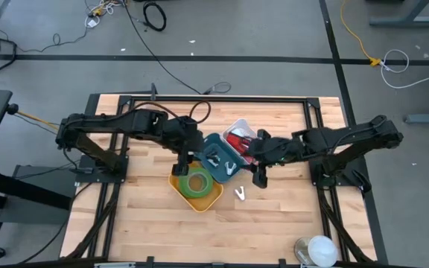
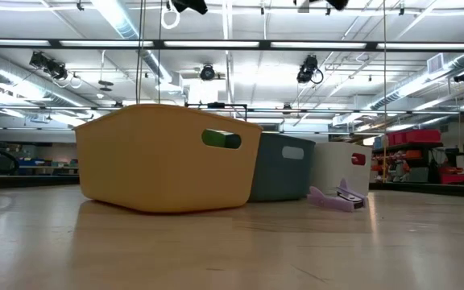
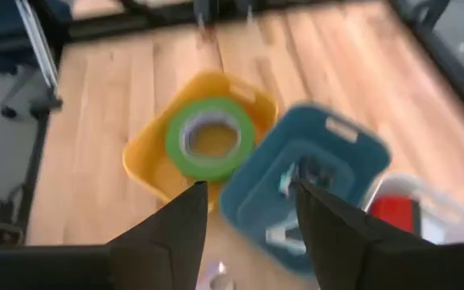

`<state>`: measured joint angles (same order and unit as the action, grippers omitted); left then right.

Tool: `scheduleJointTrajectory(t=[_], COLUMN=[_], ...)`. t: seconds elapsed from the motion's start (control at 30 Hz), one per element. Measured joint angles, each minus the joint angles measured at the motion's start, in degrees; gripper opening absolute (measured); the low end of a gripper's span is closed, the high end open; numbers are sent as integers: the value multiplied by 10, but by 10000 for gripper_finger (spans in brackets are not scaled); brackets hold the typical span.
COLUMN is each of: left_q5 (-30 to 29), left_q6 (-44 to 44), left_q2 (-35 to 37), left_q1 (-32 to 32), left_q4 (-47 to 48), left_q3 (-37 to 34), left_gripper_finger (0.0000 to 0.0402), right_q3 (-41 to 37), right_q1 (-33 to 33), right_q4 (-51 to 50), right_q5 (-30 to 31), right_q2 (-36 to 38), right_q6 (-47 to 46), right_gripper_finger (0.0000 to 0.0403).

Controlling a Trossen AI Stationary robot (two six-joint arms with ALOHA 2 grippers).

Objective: Pick and place Stapler, Stapler remover, tape
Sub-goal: Put the purple staple remover into the blue bin

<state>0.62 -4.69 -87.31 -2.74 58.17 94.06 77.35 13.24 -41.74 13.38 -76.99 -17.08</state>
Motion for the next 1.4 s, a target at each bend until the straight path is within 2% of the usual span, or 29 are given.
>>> scheduleJointTrajectory(t=[0.2,0.47,0.9,1.07,1.4], left_q5=[0,0,17,12,-5], left_q6=[0,-3,-20,-20,-17], left_q2=[0,0,37,49,54], left_q1=[0,0,0,1,4], left_q4=[-2,-6,-42,-52,-47], left_q3=[0,0,-1,-1,-1], left_gripper_finger=[137,137,138,138,138], right_q3=[-70,-141,-264,-274,-276], right_q1=[19,61,78,78,78], right_q4=[36,63,159,187,219], right_q5=[-20,-59,-69,-71,-83], right_q2=[0,0,-4,-27,-94], right_q6=[-50,-46,-264,-305,-321], right_gripper_finger=[190,190,190,190,190])
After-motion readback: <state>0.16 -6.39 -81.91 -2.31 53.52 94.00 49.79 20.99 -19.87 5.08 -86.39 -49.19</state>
